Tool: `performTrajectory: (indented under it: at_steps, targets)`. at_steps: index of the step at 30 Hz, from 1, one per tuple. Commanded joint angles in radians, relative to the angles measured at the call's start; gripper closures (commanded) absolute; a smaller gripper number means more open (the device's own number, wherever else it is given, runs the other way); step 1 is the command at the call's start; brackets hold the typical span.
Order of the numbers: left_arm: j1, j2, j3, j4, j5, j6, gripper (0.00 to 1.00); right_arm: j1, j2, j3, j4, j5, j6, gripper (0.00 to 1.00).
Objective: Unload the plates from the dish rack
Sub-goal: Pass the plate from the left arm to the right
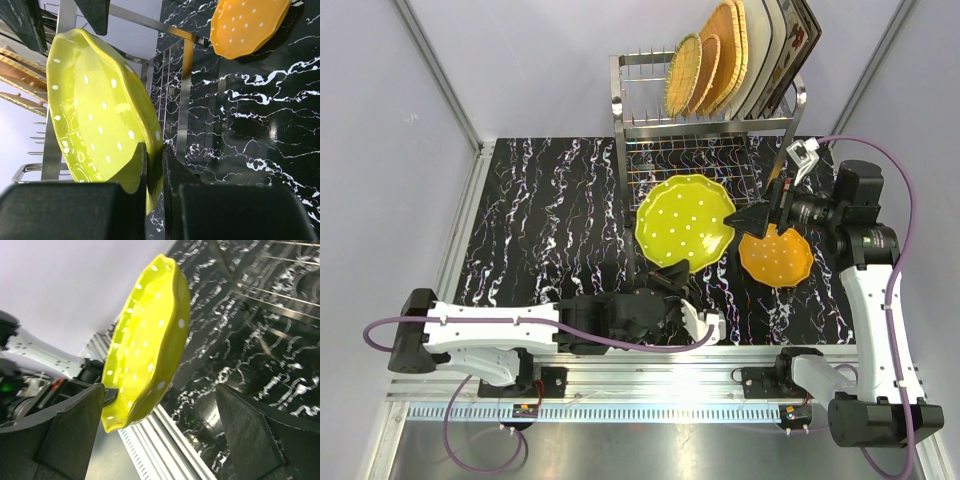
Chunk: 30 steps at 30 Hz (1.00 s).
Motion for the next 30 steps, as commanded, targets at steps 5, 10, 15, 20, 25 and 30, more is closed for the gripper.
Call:
performTrajectory:
  at_steps: [5,10,15,20,25,30]
  targets:
    - [-0.005,0.029,0.025,0.213,-0.075,0.036,1.0,0.05,-0.009,-0.063,-0.012,0.187,-0.019,0.01]
    - [-0.005,0.063,0.027,0.242,-0.086,0.051,1.0,0.063,-0.019,-0.092,0.014,0.218,0.024,0.04]
    - [-0.005,0.1,0.031,0.259,-0.092,0.065,1.0,0.069,-0.012,-0.097,0.016,0.245,0.044,0.11]
    - [-0.005,0.132,0.039,0.276,-0.103,0.068,1.0,0.087,-0.001,-0.12,0.024,0.25,0.068,0.21]
    - [-0.005,0.161,0.054,0.288,-0.115,0.065,1.0,0.096,0.016,-0.141,0.027,0.256,0.082,0.29]
    - [-0.005,0.175,0.061,0.293,-0.118,0.065,1.0,0.106,0.022,-0.161,0.045,0.239,0.101,0.49]
